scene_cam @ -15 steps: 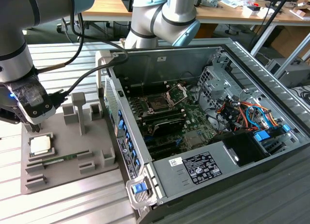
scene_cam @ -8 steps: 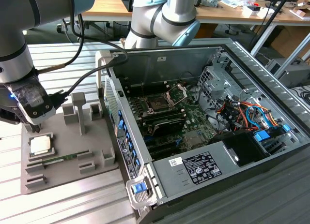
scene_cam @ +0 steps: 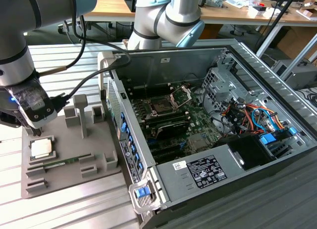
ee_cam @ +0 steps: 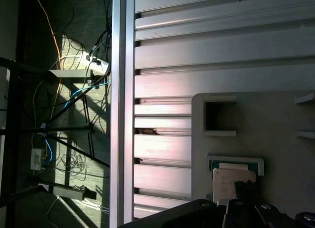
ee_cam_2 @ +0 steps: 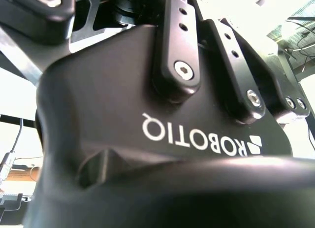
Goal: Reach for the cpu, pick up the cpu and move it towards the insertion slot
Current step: 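Pick up the cpu and move it towards the insertion slot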
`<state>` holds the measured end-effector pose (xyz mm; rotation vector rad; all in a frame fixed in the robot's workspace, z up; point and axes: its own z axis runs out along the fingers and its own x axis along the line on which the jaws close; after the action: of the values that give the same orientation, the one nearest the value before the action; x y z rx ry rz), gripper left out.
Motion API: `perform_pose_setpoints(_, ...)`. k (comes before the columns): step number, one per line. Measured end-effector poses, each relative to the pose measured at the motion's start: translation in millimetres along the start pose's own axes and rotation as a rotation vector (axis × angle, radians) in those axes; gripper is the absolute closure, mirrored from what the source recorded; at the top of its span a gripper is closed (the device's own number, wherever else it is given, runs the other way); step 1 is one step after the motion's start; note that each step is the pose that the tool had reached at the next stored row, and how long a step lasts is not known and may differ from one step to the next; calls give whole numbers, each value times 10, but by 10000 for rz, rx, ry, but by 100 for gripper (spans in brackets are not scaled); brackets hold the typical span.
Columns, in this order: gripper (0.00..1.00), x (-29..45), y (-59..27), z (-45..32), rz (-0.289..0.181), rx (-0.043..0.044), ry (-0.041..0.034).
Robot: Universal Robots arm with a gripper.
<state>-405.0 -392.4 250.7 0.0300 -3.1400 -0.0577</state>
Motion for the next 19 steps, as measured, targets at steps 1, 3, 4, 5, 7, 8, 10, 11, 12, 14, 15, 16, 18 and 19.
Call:
perform_pose_setpoints(1,89,0,0,2,0,0,1)
perform_pose_setpoints(3,89,0,0,7,0,0,0)
perform_pose_setpoints(4,89,0,0,9,0,0,0)
perform_pose_setpoints(5,89,0,-1,12,0,0,0)
perform_pose_setpoints(7,89,0,-1,16,0,0,0)
perform_pose_setpoints(8,89,0,-1,18,0,0,0)
perform_pose_setpoints(10,89,0,-1,22,0,0,0)
perform_pose_setpoints(11,89,0,-1,25,0,0,0)
perform_pose_setpoints(12,89,0,-1,28,0,0,0)
perform_pose_setpoints(14,89,0,-1,32,0,0,0)
perform_pose_setpoints(15,89,0,-1,34,0,0,0)
perform_pose_setpoints(16,89,0,-1,36,0,0,-1)
perform_pose_setpoints(18,89,0,-2,46,0,0,0)
perform_pose_setpoints(19,89,0,-2,49,0,0,0)
